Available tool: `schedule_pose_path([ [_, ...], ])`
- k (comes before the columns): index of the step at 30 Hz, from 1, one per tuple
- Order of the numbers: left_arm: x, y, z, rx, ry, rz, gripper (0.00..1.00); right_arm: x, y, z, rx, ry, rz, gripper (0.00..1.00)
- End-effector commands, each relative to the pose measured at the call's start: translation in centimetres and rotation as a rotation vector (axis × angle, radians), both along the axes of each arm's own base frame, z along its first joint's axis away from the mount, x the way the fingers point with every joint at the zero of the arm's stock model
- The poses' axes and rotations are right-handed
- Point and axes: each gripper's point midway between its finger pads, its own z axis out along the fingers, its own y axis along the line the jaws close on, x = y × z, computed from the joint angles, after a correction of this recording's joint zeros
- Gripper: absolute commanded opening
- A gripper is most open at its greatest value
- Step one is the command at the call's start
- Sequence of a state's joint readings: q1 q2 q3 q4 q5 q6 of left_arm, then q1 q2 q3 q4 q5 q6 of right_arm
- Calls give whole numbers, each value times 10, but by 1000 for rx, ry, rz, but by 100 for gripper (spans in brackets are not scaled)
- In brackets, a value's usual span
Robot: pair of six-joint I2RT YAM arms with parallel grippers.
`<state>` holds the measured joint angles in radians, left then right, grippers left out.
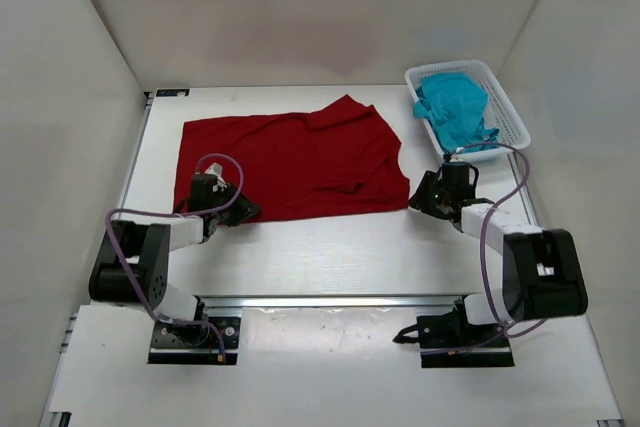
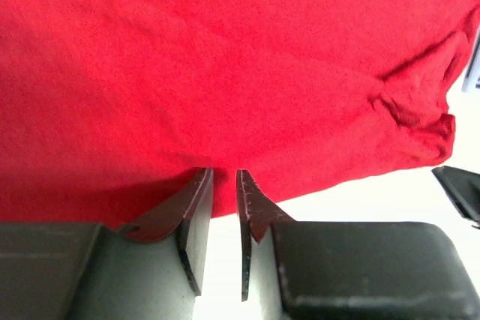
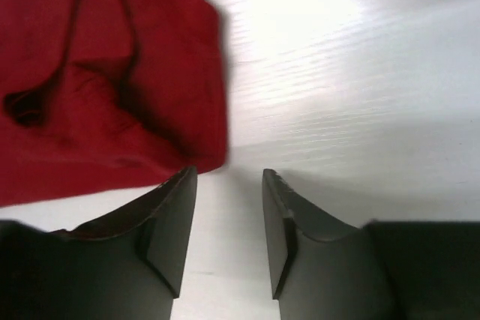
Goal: Fold and stack the t-shirts
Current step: Fold the flattened tshirt in 1/3 of the way
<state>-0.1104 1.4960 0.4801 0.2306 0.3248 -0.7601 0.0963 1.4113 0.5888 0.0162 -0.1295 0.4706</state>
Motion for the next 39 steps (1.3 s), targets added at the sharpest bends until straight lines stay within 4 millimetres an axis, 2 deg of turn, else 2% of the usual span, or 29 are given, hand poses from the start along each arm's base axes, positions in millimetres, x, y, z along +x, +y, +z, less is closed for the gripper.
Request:
schedule_pose_path([
  [1, -3, -4, 23, 20, -64, -18, 30, 1, 4, 28, -50, -78, 9, 40],
  [2, 1, -6, 33, 22, -92, -16, 30, 5, 6, 43, -44, -117, 12, 39],
  [4, 5, -19, 48, 48, -131, -51, 31, 6, 26, 60, -27, -163, 74, 36],
  [5, 10, -23, 56, 59, -155, -54, 31, 6, 41, 68, -15, -187, 116, 30],
  [6, 14, -34, 64, 53, -172, -74, 32, 5, 49, 69, -11, -193, 146, 22],
  [7, 19, -45, 72, 52, -194, -82, 32, 4, 68, 70, 3, -198, 202, 13],
  [8, 18, -54, 67, 52, -180, -103, 32, 7, 78, 72, 17, -216, 230, 11],
  [9, 23, -68, 75, 38, -202, -123, 32, 10, 92, 69, 22, -200, 272, 5],
  [10, 25, -81, 70, 37, -190, -144, 31, 13, 105, 66, 17, -185, 311, 1],
  [11, 26, -90, 58, 49, -159, -161, 31, 20, 112, 74, 12, -198, 333, 1],
  [12, 30, -95, 48, 55, -133, -169, 30, 24, 115, 60, -2, -162, 346, 0],
  [13, 35, -106, 52, 29, -134, -188, 30, 32, 119, 56, -11, -155, 358, 0],
  [14, 33, -113, 43, 10, -103, -207, 30, 36, 119, 57, -17, -140, 362, 0],
  [16, 35, -122, 38, -30, -96, -223, 30, 37, 117, 31, -32, -61, 368, 0],
  [18, 33, -123, 26, -23, -74, -228, 30, 36, 113, 14, -46, -18, 351, 0],
  [20, 24, -118, 8, -3, -33, -224, 30, 23, 104, -10, -64, 55, 335, 0],
  [21, 22, -118, 7, -11, -36, -228, 29, 11, 98, -22, -65, 93, 320, 0],
  [23, 5, -110, -10, -29, 10, -224, 30, -2, 90, -27, -51, 106, 295, 0],
  [24, -1, -112, -10, -29, 10, -236, 30, -4, 86, -28, -43, 108, 274, 0],
  [25, -9, -111, -15, -19, 21, -242, 29, -18, 82, -35, -44, 130, 273, 1],
  [27, -24, -113, -20, -18, 25, -256, 29, -31, 67, -43, -54, 155, 246, 0],
  [29, -48, -119, -26, -19, 45, -282, 29, -38, 56, -40, -54, 157, 222, 0],
  [30, -53, -129, -20, -24, 23, -295, 29, -43, 51, -42, -52, 164, 213, 0],
  [31, -65, -129, -25, -23, 43, -296, 29, -43, 51, -36, -41, 147, 205, 0],
  [33, -85, -145, -20, -65, 32, -318, 30, -49, 50, -31, -46, 138, 214, 0],
  [35, -96, -149, -19, -95, 39, -318, 30, -45, 59, -11, -24, 79, 244, 12],
  [37, -93, -154, -5, -139, 12, -314, 31, -42, 67, 7, -16, 35, 269, 21],
  [38, -87, -151, 2, -146, -10, -305, 32, -38, 70, 21, -13, -8, 276, 27],
  [39, -79, -151, 7, -138, -26, -302, 31, -40, 75, 27, -4, -23, 297, 31],
])
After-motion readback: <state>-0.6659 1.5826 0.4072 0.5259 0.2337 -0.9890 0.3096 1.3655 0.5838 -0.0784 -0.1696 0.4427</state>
